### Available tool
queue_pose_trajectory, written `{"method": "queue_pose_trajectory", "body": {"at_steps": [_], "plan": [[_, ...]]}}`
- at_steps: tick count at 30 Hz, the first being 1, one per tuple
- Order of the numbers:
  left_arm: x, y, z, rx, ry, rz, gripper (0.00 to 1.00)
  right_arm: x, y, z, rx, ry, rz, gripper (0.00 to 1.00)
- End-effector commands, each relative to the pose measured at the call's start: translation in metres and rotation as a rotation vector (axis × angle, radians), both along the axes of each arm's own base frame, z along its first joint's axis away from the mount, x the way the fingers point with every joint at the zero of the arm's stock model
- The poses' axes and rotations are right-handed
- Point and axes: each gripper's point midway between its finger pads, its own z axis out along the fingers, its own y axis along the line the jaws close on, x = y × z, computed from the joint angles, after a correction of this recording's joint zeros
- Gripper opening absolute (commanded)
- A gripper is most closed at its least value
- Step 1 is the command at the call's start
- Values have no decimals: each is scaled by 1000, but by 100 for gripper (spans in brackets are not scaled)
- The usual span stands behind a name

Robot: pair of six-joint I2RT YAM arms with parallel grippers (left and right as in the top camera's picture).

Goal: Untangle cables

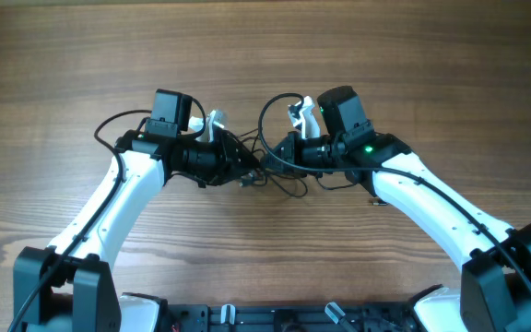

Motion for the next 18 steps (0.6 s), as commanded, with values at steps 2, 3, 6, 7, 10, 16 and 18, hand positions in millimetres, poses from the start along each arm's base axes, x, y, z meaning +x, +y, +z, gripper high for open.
{"method": "queue_pose_trajectory", "body": {"at_steps": [2,3,6,7,10,16,18], "plan": [[3,-1,2,4,3,20,19,-4,2,3,17,10,18,4],[3,-1,2,4,3,21,14,-4,2,3,17,9,18,4],[3,-1,2,4,3,21,4,-4,2,3,17,10,18,4],[3,-1,2,4,3,21,4,-4,2,3,17,9,18,4],[3,-1,2,4,3,20,4,-4,2,3,16,9,18,4],[14,21,1,11,14,89,4,-1,-20,-25,-152,35,-68,4],[19,33,0,11,22,130,4,-2,-32,-37,-229,49,-99,4]]}}
